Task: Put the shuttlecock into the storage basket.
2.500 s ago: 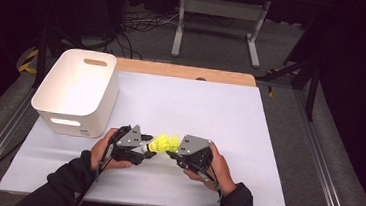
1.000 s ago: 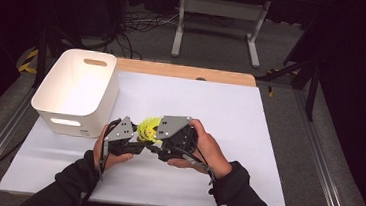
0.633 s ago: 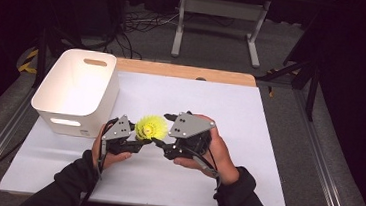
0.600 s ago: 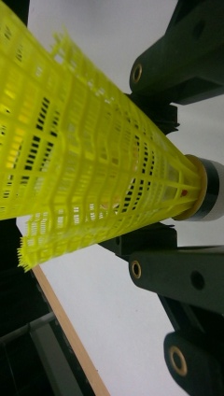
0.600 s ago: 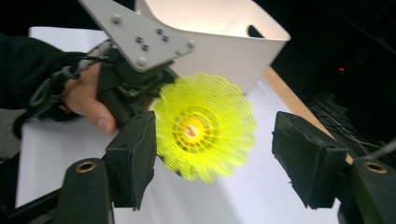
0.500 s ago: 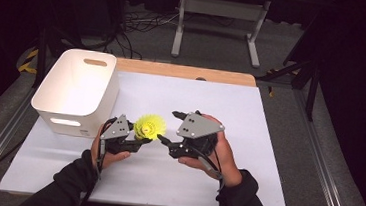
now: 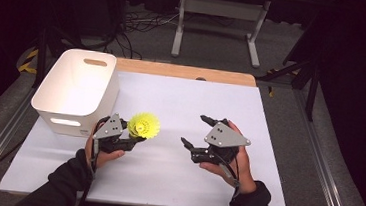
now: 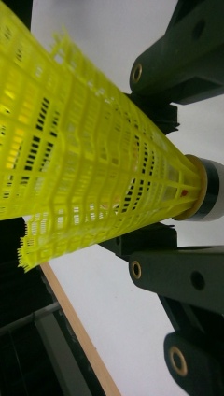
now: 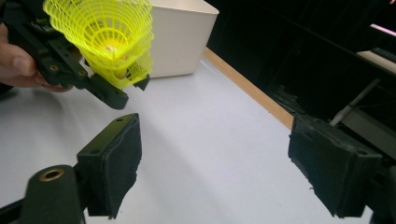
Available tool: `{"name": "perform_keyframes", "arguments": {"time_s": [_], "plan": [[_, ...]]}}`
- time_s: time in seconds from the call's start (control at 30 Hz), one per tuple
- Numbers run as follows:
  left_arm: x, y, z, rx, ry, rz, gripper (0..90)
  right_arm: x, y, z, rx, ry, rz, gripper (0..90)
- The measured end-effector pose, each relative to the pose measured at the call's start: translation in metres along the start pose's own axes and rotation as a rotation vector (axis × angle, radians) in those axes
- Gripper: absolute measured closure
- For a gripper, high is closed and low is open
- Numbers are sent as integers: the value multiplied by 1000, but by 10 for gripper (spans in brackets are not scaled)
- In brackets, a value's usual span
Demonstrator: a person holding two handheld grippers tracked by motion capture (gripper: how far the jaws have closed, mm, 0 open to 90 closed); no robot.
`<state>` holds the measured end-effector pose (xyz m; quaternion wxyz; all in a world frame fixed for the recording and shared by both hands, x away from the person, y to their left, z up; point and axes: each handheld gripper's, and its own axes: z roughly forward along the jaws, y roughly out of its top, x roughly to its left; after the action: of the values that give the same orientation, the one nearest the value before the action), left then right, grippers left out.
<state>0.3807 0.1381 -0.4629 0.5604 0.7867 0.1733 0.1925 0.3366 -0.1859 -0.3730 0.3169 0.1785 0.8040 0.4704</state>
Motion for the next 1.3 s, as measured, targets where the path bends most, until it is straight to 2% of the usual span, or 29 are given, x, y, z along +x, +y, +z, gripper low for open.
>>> {"name": "perform_keyframes", "arguments": {"time_s": [0.2,0.33,0.5,0.83,0.93,1.07,1.3], "plan": [[1,2,-10,-9,12,5,541,-1,-14,-8,-5,-59,-27,176],[3,2,-16,-17,19,2,541,-4,-26,-14,-22,-66,8,170],[4,2,-21,-25,26,1,539,-5,-45,-17,-17,-86,44,164],[6,3,-25,-25,28,3,537,-2,-75,-18,12,-89,88,151],[6,3,-27,-30,30,4,538,1,-82,-18,27,-86,84,146],[7,5,-31,-48,50,2,540,3,-88,-19,49,-79,72,143],[9,5,-38,-54,55,0,540,1,-97,-20,64,-85,97,138]]}}
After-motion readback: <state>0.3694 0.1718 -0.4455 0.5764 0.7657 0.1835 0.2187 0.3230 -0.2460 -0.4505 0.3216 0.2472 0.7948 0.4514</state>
